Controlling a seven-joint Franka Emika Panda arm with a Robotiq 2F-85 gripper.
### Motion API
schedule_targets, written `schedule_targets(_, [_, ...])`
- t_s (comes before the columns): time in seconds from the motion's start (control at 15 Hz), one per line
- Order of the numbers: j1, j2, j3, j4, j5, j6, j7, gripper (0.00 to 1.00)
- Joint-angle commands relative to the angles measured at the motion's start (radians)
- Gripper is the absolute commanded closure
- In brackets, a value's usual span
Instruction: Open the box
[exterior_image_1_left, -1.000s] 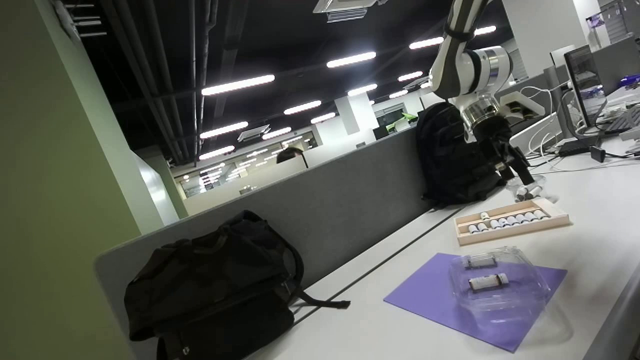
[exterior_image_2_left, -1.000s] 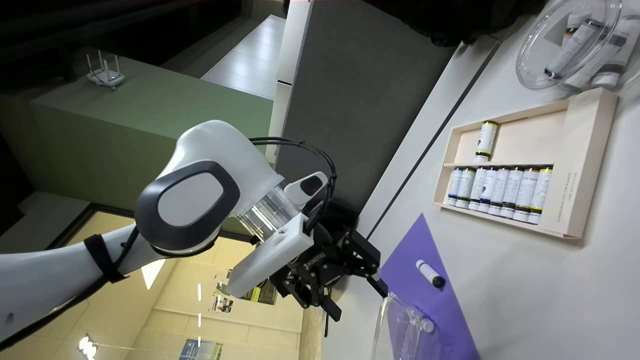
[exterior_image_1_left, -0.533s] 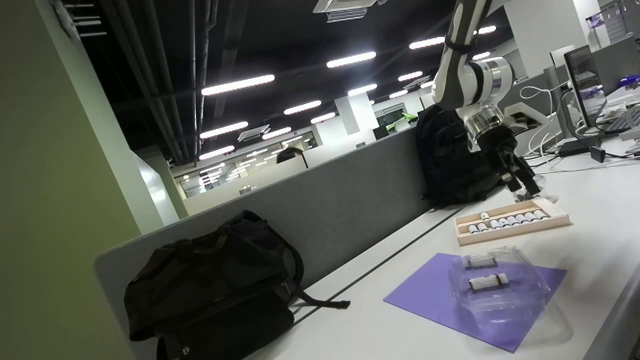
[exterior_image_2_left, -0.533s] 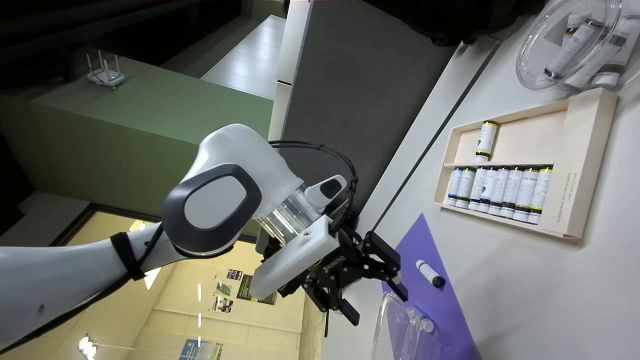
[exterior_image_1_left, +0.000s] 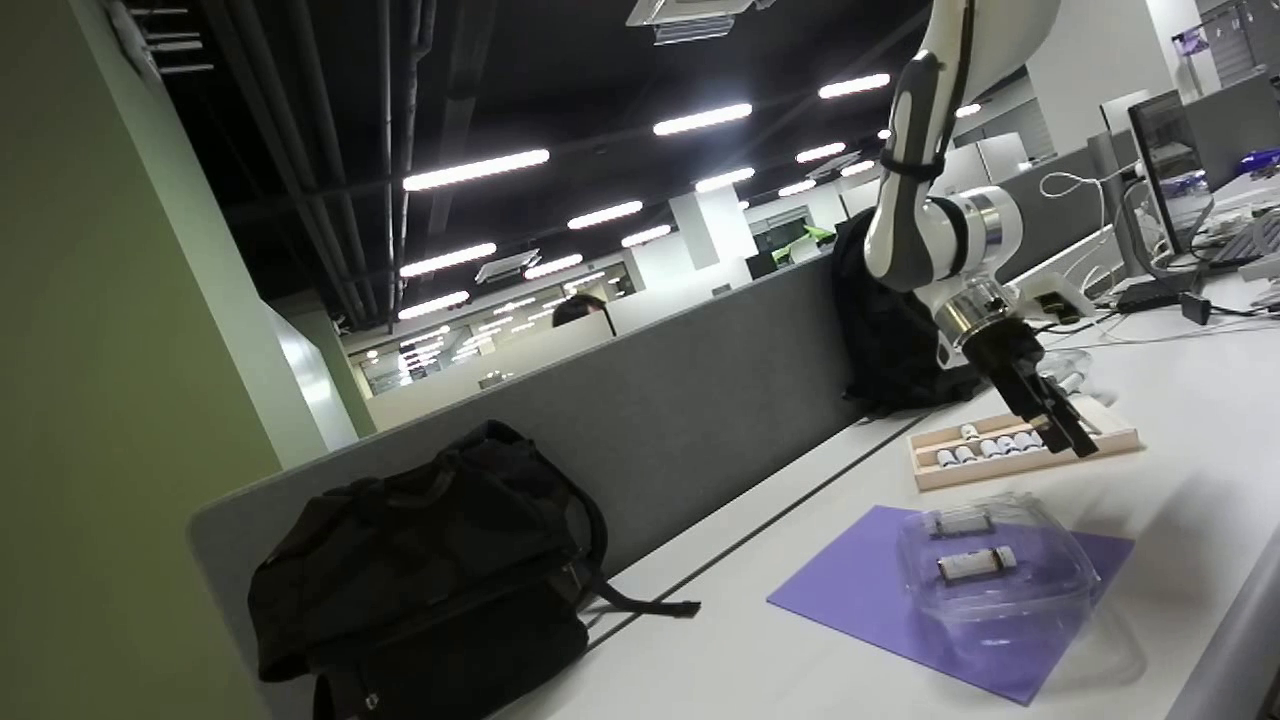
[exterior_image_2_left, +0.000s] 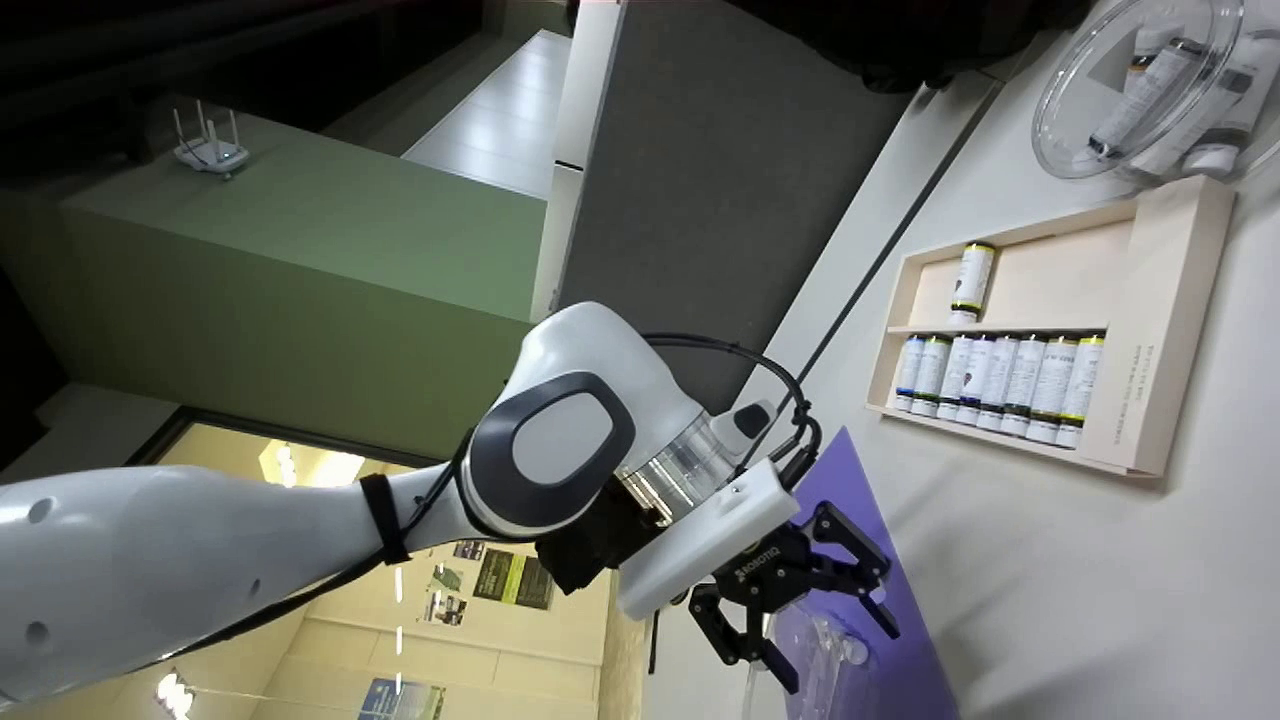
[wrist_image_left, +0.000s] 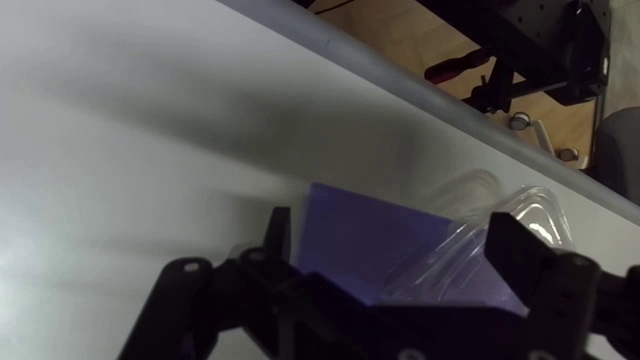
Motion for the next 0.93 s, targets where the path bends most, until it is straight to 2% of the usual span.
schedule_targets(0.0, [-0.038, 0.061, 0.044, 0.059, 0.023, 0.026, -0.041, 0.0])
schedule_targets(0.33, [-0.079, 0.128, 0.097, 0.135, 0.097, -0.015, -0.106, 0.0])
schedule_targets(0.53, [-0.101, 0.159, 0.12, 0.185, 0.159, -0.091, -0.129, 0.0])
schedule_targets(0.87, [-0.116, 0.227, 0.12, 0.28, 0.223, -0.245, -0.132, 0.0])
